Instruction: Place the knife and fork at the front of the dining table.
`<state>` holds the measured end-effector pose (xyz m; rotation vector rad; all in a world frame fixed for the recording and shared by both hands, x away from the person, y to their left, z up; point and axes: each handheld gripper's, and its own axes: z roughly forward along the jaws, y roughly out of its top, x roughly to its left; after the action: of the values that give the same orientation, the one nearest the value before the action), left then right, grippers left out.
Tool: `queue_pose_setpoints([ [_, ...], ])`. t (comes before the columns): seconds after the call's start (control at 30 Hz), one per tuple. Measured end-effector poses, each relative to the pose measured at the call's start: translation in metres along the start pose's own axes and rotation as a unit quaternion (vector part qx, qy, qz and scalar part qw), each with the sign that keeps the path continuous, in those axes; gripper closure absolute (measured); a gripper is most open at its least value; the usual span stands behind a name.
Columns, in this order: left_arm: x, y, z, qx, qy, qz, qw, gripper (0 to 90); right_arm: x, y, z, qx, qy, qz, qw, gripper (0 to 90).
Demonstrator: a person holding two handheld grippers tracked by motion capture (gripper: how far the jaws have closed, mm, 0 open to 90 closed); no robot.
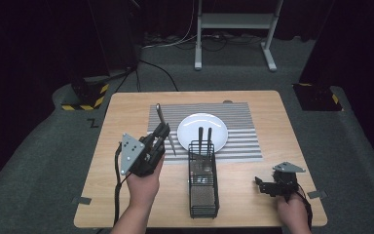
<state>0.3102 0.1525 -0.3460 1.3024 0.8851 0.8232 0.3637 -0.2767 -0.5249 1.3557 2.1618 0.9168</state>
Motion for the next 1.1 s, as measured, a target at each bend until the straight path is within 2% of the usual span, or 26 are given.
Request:
queue_pose_setpoints([
  [0.13,0.009,-0.009,0.001,0.008,-0.002,-0.002,1.0,82.0,0.0,0.0,0.0,-0.001,0.001,-0.001,1.0,9.0],
  [0.3,0.013,-0.018,0.006,0.018,0.001,0.004,0.9998,82.0,-0.001,0.0,0.0,-0.001,0.002,-0.002,1.0,9.0],
  [0.47,0.019,-0.027,0.013,0.028,0.008,0.003,0.9996,82.0,-0.001,0.0,0.0,-0.001,0.002,-0.003,1.0,9.0],
  [0.6,0.029,-0.037,0.021,0.047,0.017,-0.004,0.9987,82.1,-0.001,0.0,0.001,-0.001,0.003,-0.004,1.0,9.0],
  [0.87,0.039,-0.05,0.027,0.067,0.029,0.004,0.9974,82.1,-0.001,0.0,0.001,-0.001,0.003,-0.005,1.0,9.0],
  [1.1,0.052,-0.063,0.035,0.076,0.036,-0.014,0.9963,82.1,-0.001,0.0,0.001,-0.002,0.003,-0.003,1.0,9.0],
])
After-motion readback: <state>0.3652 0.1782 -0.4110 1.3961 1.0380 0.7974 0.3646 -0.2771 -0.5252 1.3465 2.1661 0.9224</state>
